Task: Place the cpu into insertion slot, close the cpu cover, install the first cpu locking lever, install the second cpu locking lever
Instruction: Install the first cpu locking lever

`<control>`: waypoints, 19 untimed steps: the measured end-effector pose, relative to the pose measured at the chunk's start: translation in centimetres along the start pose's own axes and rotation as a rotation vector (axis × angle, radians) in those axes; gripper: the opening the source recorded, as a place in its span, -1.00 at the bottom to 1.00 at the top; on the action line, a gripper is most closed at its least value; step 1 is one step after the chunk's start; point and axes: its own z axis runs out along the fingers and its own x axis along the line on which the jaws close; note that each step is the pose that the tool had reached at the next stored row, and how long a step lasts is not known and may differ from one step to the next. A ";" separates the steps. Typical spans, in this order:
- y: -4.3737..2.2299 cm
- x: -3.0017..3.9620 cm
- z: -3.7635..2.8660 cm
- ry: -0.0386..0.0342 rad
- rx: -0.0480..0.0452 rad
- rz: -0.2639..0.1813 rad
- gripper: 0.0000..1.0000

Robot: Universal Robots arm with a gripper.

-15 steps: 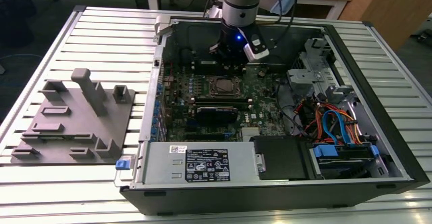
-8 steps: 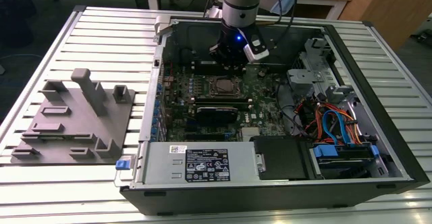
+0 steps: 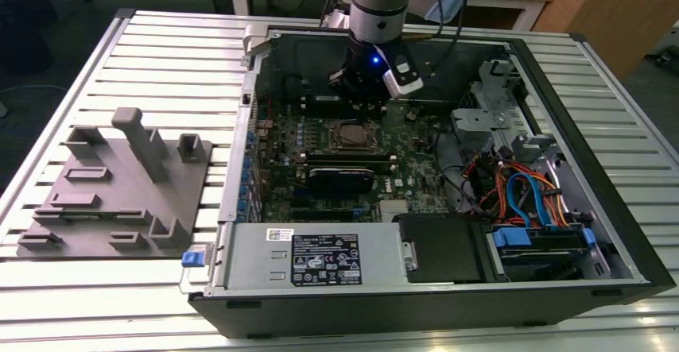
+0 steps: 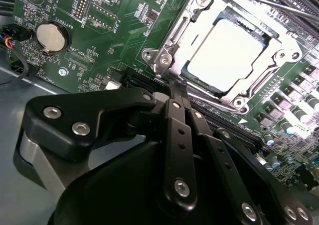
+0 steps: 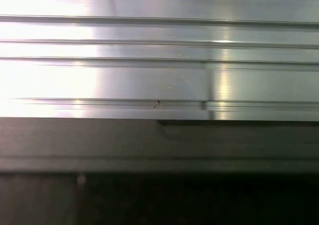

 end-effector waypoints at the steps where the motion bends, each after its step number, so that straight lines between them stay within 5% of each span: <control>1: 0.00 0.00 -0.03 0.0001 0.0002 0.000 -0.80; 19: -0.01 -0.13 0.09 0.0003 0.0022 0.000 -0.80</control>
